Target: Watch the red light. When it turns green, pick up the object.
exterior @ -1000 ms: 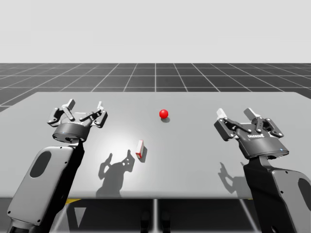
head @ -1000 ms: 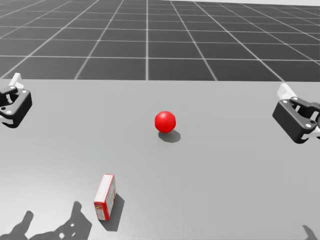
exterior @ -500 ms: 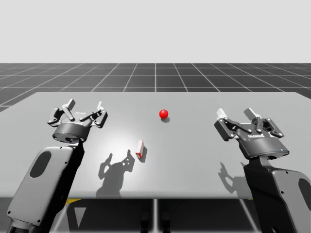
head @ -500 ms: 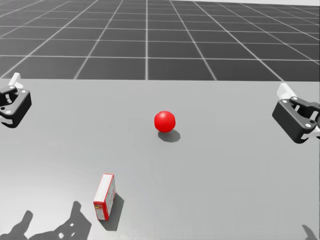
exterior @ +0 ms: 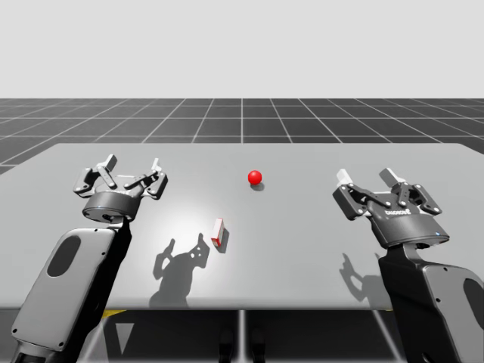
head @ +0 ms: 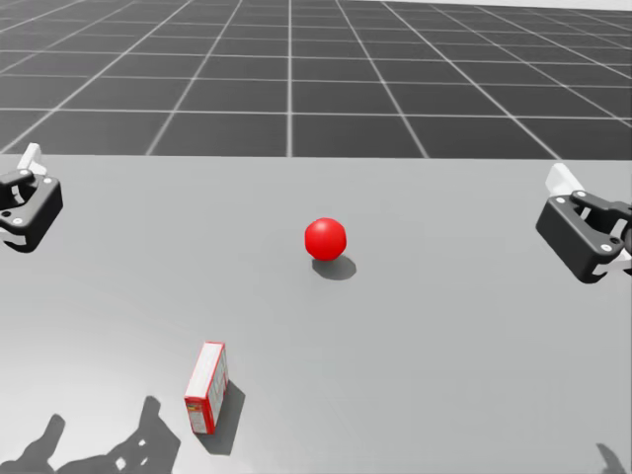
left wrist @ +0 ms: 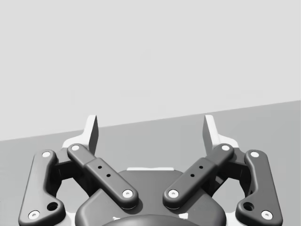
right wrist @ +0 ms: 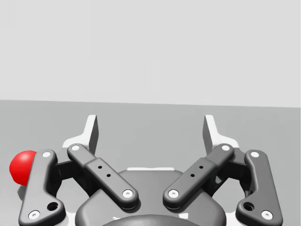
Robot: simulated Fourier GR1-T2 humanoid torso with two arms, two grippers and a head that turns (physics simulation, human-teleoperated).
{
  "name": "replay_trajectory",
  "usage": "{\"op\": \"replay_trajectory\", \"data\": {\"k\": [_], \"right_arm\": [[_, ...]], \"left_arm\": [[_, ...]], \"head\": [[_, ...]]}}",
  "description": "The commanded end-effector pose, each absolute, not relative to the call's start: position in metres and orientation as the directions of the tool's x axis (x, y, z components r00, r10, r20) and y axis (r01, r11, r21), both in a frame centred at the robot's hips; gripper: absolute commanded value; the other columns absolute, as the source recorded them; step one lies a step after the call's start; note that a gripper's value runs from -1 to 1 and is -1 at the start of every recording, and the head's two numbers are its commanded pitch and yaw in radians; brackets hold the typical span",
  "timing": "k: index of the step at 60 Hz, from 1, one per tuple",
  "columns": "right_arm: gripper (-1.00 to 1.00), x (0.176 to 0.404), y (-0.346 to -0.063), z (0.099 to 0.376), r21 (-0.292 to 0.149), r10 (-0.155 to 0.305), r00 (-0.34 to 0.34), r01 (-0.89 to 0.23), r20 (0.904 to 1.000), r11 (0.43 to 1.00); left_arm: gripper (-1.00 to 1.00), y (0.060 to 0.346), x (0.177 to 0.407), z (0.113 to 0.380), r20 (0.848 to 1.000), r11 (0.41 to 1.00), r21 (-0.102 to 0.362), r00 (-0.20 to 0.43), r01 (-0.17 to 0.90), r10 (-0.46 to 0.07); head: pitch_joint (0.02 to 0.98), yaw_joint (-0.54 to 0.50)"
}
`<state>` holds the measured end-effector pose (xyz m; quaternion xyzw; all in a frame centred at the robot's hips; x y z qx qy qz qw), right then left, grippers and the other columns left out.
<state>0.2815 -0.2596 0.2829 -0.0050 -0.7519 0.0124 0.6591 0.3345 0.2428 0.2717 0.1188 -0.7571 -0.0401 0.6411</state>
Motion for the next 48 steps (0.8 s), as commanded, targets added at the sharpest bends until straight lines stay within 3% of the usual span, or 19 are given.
{"op": "replay_trajectory", "data": {"k": [1, 48], "right_arm": [[-1.0, 0.2813, -0.2594, 0.283, -0.023, 0.021, -0.13, -0.01, 0.9913, 1.0], [-1.0, 0.2814, -0.2599, 0.2833, -0.019, 0.018, -0.128, -0.012, 0.9916, 1.0]], "left_arm": [[-1.0, 0.2426, 0.3349, 0.2714, 0.96, 0.967, 0.219, -0.15, -0.131, -0.237], [-1.0, 0.2422, 0.3346, 0.2714, 0.96, 0.967, 0.219, -0.149, -0.13, -0.238]], "head": [[0.61, -0.06], [0.617, -0.06]]}}
